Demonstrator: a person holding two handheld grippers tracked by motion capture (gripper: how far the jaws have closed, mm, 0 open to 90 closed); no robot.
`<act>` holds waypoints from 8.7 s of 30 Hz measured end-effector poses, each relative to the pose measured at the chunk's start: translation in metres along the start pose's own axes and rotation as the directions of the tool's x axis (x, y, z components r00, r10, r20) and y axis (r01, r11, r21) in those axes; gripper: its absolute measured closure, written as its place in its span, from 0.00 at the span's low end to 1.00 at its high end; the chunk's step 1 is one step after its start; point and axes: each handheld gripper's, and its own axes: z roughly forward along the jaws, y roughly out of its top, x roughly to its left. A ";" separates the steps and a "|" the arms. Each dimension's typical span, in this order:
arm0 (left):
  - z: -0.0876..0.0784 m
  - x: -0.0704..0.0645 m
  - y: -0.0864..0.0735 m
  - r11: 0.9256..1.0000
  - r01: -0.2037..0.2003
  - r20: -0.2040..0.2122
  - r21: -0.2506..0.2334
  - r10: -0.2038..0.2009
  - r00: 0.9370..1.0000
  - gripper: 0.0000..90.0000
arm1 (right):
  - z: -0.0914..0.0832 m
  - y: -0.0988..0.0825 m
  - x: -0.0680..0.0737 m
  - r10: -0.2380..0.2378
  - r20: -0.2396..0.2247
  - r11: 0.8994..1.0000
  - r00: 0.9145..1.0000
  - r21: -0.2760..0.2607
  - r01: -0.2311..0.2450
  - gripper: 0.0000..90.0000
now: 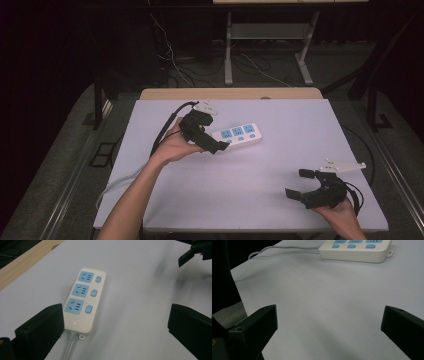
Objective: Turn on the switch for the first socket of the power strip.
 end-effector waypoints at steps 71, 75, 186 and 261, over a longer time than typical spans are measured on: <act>0.081 0.053 0.010 0.995 0.046 0.077 0.094 -0.053 0.996 0.84 | 0.000 -0.001 -0.001 -0.009 0.001 1.000 1.000 0.010 0.009 0.00; 0.085 0.057 0.008 0.993 0.065 0.087 0.098 -0.074 0.993 0.95 | 0.000 -0.001 -0.001 -0.008 0.001 1.000 1.000 0.010 0.008 0.00; 0.100 0.049 -0.019 0.983 0.113 -0.015 0.143 -0.112 0.994 0.99 | -0.004 0.000 -0.003 -0.009 0.006 1.000 1.000 -0.013 0.009 0.00; -0.047 -0.026 -0.132 0.950 0.224 -0.077 -0.220 -0.246 0.966 0.00 | 0.000 0.000 0.004 -0.014 -0.006 1.000 1.000 -0.007 0.014 0.00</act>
